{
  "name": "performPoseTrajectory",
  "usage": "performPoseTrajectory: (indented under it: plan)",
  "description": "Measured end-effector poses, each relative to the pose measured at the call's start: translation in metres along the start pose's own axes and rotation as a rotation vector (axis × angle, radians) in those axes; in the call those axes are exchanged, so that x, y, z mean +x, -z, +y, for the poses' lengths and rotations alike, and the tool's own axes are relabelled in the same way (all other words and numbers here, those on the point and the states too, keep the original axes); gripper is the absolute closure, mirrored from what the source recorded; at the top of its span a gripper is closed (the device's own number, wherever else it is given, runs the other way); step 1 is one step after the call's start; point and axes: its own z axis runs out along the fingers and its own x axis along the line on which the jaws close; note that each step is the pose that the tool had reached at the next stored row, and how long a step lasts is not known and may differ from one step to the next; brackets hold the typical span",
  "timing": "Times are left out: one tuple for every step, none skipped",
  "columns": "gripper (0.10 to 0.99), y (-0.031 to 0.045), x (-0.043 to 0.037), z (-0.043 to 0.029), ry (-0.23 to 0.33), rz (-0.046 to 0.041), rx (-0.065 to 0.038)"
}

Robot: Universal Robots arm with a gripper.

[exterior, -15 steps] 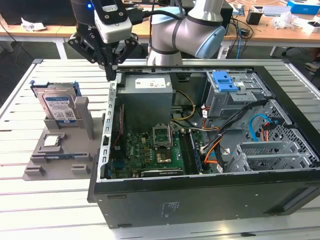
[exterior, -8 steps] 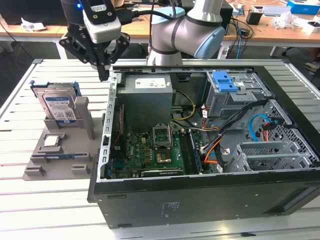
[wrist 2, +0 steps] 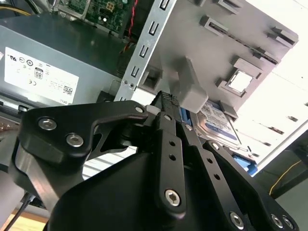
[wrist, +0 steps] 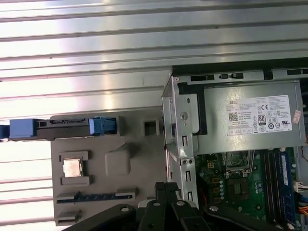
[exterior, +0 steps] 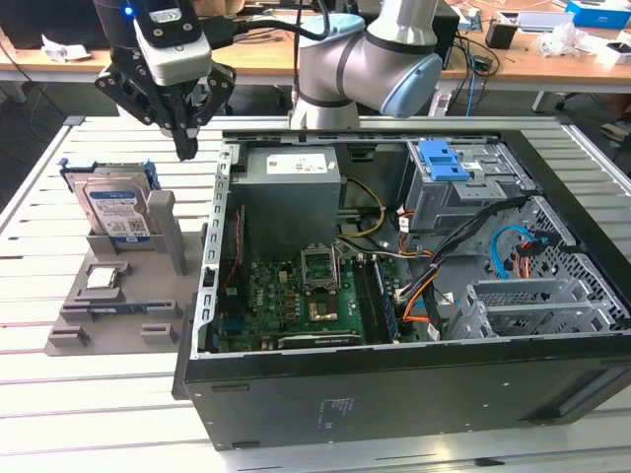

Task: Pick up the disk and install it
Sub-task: 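Reach for the disk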

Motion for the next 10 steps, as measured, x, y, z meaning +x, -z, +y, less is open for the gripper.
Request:
performPoseTrajectory:
  plan:
    - [0.980,0.0001,0.0017,-0.0001,0.000,0.0000,0.000]
    - [0.980,0.0001,0.0034,-0.0002,0.000,0.0000,0.000]
    - [0.980,0.0002,0.0051,-0.0004,0.000,0.0000,0.000]
    - [0.980,0.0002,0.0065,-0.0005,0.000,0.0000,0.000]
    - [0.980,0.0002,0.0083,-0.0006,0.000,0.0000,0.000]
    - [0.980,0.0003,0.0102,-0.0007,0.000,0.0000,0.000]
    - [0.980,0.0003,0.0117,-0.0008,0.000,0.0000,0.000]
    - [0.980,0.0004,0.0133,-0.0010,0.000,0.0000,0.000]
    - [0.980,0.0004,0.0149,-0.0011,0.000,0.0000,0.000]
    - [0.980,0.0005,0.0165,-0.0012,0.000,0.0001,0.000]
